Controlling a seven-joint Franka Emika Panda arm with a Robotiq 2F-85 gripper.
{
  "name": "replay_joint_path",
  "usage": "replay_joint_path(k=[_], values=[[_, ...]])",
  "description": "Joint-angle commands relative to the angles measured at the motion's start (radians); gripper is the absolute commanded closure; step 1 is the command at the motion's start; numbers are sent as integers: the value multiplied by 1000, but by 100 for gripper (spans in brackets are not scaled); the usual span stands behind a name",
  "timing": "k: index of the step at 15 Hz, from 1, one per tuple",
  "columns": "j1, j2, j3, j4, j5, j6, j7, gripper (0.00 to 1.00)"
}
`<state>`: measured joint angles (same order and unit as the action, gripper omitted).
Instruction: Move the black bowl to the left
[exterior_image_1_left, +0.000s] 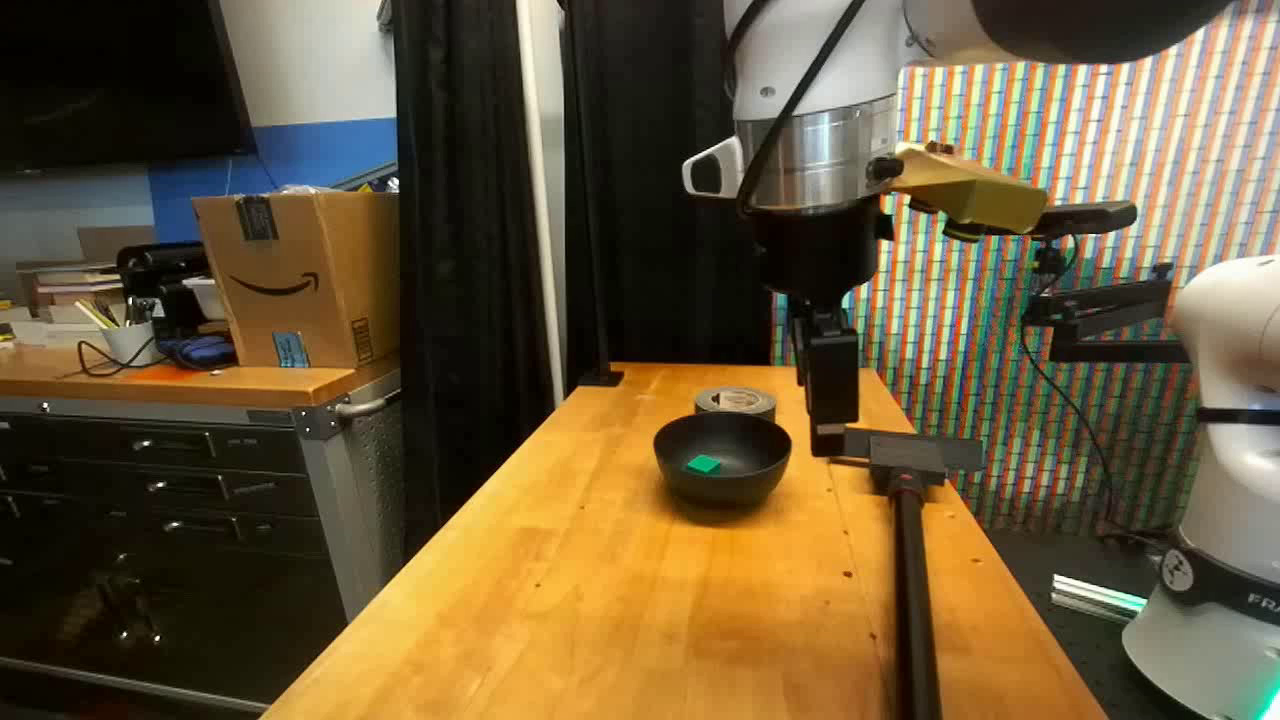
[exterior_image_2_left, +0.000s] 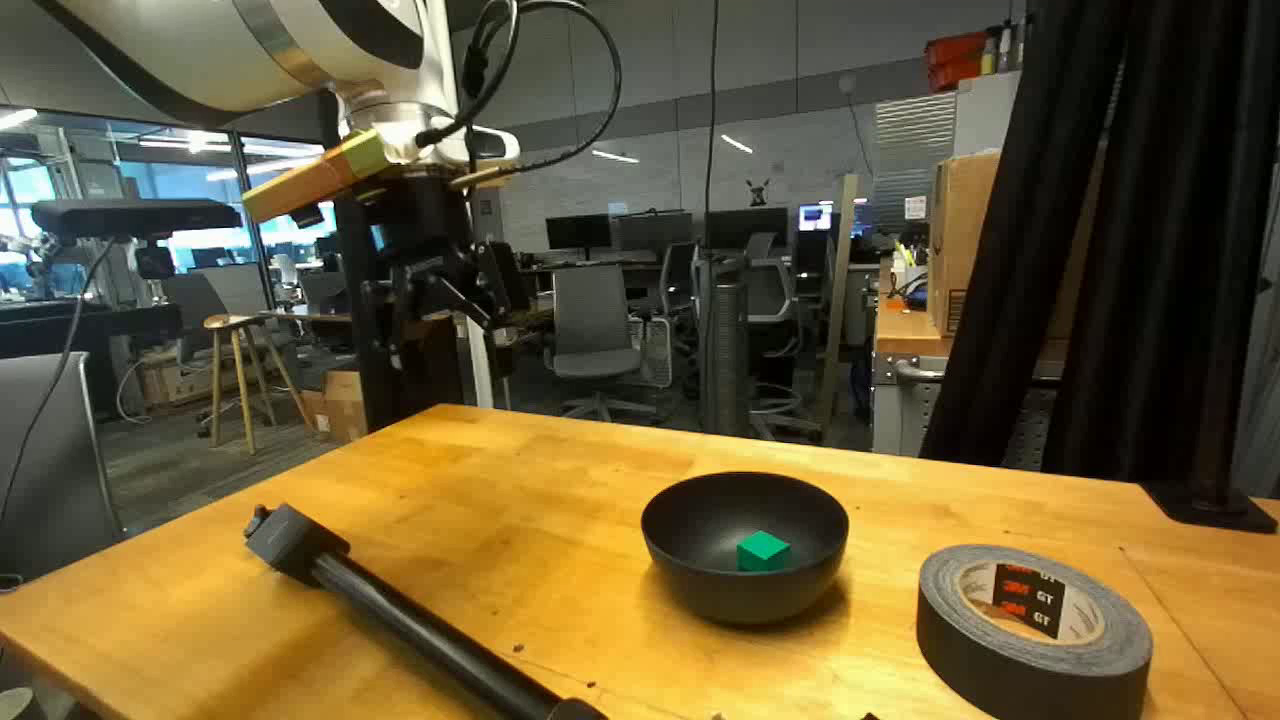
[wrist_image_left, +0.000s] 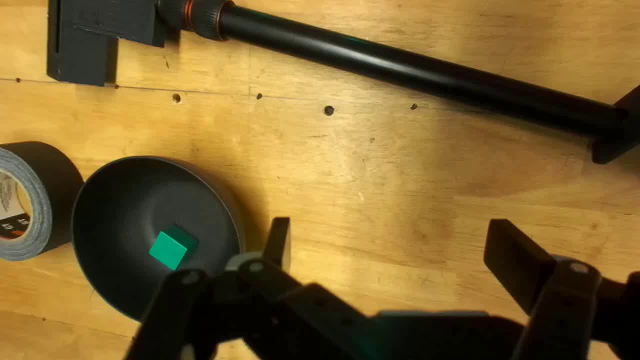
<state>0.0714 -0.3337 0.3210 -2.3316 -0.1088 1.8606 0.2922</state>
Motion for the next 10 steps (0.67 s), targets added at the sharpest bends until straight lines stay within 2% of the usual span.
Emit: replay_joint_path(k=[1, 10], values=[[31, 4, -28, 5, -10, -3, 9, 0], [31, 2, -28, 14, -10, -3, 9, 0]])
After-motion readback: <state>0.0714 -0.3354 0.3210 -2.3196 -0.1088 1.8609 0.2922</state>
